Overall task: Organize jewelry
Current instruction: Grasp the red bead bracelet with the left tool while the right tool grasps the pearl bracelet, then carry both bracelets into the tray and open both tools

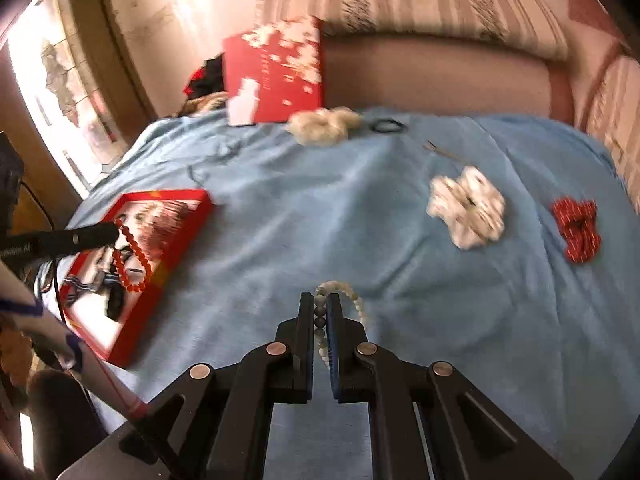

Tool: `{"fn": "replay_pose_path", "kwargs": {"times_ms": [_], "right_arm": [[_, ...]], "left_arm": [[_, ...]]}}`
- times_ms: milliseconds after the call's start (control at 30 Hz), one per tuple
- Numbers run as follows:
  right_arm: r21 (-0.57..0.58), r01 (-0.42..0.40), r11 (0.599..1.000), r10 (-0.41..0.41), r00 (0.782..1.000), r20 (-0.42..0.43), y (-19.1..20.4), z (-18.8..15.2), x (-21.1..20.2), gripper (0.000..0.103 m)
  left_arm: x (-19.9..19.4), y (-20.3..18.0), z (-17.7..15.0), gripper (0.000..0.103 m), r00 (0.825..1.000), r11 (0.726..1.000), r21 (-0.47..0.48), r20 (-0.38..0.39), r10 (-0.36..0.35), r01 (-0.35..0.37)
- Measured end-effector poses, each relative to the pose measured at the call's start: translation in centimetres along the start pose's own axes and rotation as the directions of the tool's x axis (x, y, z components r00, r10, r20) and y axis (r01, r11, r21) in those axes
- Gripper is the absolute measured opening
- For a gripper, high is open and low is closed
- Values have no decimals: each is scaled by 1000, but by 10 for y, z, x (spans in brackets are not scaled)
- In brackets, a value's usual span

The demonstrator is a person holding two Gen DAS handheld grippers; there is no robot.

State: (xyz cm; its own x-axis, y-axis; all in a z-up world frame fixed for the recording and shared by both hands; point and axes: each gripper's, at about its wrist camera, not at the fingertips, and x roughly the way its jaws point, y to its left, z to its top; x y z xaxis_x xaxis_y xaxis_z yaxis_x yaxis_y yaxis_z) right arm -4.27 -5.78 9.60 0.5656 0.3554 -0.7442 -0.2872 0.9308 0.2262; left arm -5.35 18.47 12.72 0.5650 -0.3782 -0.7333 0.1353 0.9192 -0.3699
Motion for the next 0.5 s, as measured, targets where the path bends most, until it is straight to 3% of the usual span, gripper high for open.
{"fn": "replay_pose_path", "kwargs": {"times_ms": [133, 367, 500], "right_arm": [[-61, -49, 997, 50, 999, 10, 41, 15, -2, 6], [-180, -162, 970, 158, 987, -33, 130, 33, 17, 6], [-245, -195, 950, 180, 980, -80, 176, 39, 41, 6]], "left_arm": [[-24, 45, 14, 7, 994, 994, -2, 9, 112, -112], [-11, 128, 30, 7, 975, 972, -95, -64, 211, -216], [-2, 153, 34, 7, 972, 965, -127, -75, 222, -230]]}}
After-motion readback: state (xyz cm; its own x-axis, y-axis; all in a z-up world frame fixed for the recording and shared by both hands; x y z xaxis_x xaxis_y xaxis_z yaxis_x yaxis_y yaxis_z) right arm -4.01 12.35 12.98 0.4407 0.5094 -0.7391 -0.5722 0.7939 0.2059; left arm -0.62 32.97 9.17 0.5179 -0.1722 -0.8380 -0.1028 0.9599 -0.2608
